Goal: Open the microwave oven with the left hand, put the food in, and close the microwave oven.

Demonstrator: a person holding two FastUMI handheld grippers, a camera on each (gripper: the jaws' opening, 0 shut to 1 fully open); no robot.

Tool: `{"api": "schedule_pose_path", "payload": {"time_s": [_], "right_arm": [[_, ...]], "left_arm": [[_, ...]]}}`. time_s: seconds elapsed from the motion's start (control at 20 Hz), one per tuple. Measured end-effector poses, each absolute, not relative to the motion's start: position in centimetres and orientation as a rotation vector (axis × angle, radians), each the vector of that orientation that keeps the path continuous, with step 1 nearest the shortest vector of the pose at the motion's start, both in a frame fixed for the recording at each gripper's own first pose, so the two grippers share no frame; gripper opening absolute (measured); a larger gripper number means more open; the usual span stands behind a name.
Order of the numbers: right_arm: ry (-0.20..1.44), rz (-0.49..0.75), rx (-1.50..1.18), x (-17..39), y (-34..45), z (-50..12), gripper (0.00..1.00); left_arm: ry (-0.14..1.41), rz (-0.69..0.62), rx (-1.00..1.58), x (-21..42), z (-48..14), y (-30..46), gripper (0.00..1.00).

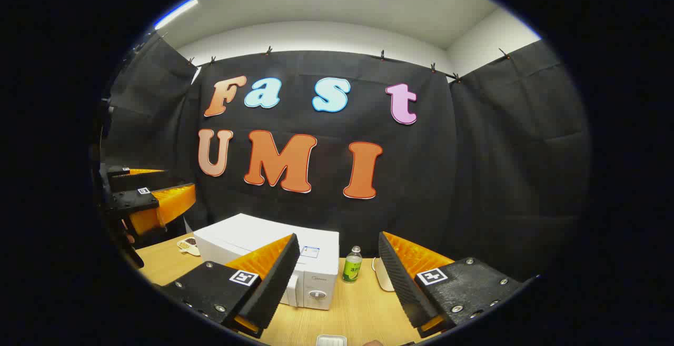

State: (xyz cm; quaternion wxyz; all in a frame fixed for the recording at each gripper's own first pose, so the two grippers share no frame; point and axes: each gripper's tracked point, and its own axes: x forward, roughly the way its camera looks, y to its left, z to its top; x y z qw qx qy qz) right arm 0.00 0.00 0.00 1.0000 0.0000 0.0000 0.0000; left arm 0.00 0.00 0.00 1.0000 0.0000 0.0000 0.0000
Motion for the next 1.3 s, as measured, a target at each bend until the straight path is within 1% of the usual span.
{"api": "schedule_pose_path", "payload": {"time_s": [0.2,0.65,1.15,1.25,1.3], "right_arm": [[0.009,0.005,0.023,0.1,-0.7,-0.5,0.94],[0.015,-0.036,0.040,-0.1,-2.2,-0.6,0.93],[0.035,-0.058,0.040,-0.3,-2.3,-1.2,0.94],[0.045,-0.061,0.042,-0.4,-2.3,-1.4,0.93],[0.053,-0.066,0.041,-0.3,-2.4,-1.6,0.93]], "left_arm": [[0.003,0.012,0.000,-0.3,0.0,-0.9,0.94],[-0.008,-0.007,0.009,-0.2,0.4,-1.6,1.00],[-0.019,-0.022,-0.004,-0.1,-0.1,-1.8,1.00],[-0.013,-0.025,-0.008,0.0,-0.7,-2.0,1.00],[-0.005,-0.028,-0.009,-0.1,-1.2,-2.2,0.94]]}}
